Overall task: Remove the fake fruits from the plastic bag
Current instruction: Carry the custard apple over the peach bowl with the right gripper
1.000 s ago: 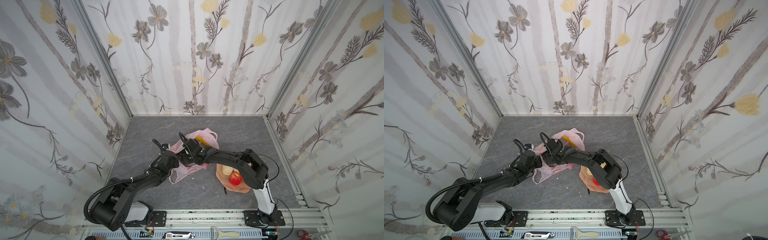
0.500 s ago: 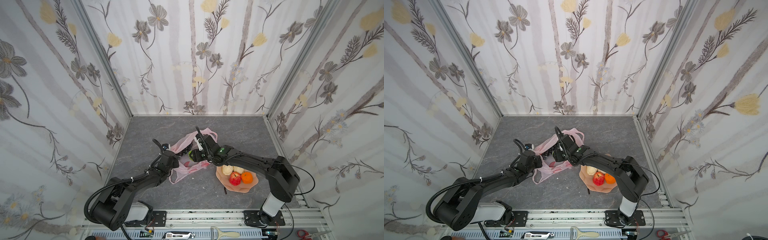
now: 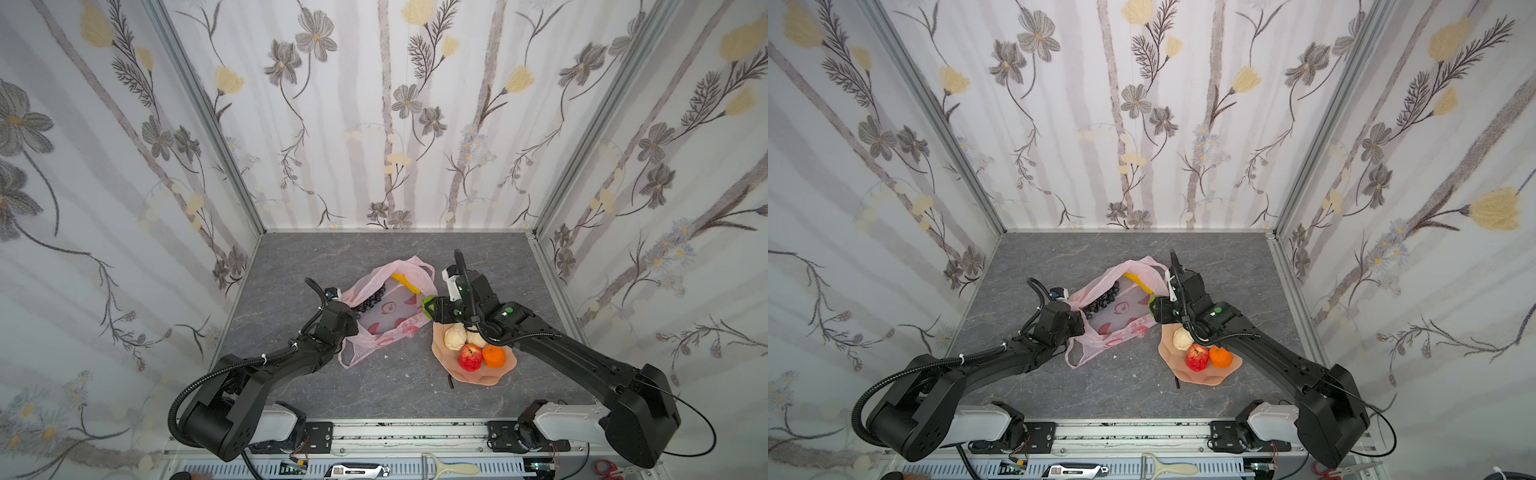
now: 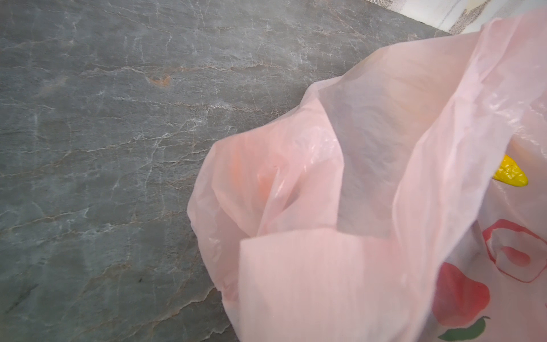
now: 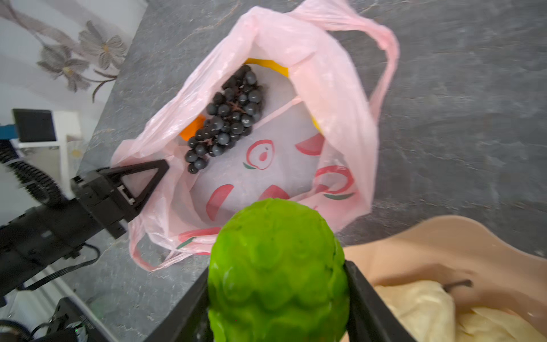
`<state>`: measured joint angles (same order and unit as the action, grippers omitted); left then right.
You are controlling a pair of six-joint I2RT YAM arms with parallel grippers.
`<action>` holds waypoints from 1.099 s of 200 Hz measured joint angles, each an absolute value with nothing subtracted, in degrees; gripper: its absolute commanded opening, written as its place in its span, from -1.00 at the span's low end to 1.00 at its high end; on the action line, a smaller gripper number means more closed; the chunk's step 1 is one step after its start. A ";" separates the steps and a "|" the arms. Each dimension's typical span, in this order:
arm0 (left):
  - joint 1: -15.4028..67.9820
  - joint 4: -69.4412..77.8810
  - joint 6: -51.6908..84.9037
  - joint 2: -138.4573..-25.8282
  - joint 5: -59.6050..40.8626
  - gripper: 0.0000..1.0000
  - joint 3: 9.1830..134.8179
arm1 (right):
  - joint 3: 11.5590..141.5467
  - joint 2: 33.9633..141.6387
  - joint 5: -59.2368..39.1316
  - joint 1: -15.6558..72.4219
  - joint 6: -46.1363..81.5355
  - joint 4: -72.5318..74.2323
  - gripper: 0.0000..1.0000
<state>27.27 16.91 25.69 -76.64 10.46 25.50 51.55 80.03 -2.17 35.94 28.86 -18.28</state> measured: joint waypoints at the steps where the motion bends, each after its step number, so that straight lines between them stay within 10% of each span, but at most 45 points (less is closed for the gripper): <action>1: 27.27 16.91 25.69 -76.64 10.46 -0.82 25.50 | 51.46 79.88 -2.15 35.81 28.86 -18.37 0.18; 220: 27.27 16.91 25.69 -77.19 10.44 -0.82 25.63 | 36.58 66.50 5.96 12.69 30.33 -26.11 0.11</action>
<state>27.27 16.91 25.69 -77.19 10.44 25.63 36.58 66.50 5.96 12.69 30.33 -26.11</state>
